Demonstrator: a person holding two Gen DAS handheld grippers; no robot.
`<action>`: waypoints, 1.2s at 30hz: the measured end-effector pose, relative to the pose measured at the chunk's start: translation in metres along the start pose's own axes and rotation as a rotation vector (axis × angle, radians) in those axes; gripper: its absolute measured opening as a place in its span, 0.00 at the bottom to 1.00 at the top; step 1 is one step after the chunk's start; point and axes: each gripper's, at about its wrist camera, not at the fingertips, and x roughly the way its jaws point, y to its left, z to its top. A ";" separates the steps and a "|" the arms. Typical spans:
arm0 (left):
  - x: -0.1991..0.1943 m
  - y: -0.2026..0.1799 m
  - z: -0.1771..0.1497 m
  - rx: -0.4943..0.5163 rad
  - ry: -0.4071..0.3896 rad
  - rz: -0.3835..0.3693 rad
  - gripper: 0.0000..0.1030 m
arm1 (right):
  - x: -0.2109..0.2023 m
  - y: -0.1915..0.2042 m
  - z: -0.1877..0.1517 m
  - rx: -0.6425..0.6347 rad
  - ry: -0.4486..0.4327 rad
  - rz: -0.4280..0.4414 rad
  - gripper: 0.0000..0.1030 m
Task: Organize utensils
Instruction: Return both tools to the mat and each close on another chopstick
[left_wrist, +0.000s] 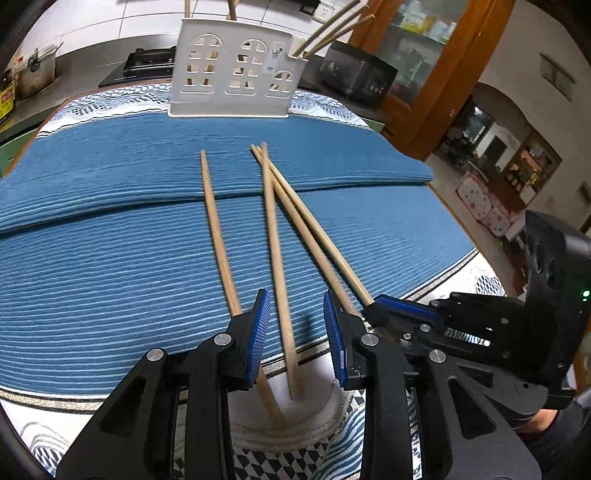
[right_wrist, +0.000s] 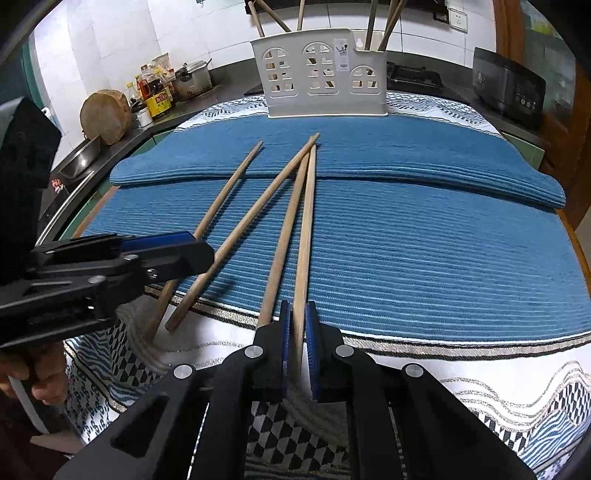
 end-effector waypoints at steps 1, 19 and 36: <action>0.001 -0.001 0.000 0.005 0.001 0.006 0.28 | -0.001 -0.002 0.000 0.003 -0.001 0.000 0.07; 0.021 -0.023 -0.004 0.104 0.006 0.222 0.09 | -0.034 -0.021 -0.009 0.031 -0.084 -0.004 0.07; -0.031 -0.021 0.032 0.057 -0.151 0.120 0.05 | -0.102 -0.023 0.030 -0.006 -0.273 -0.003 0.07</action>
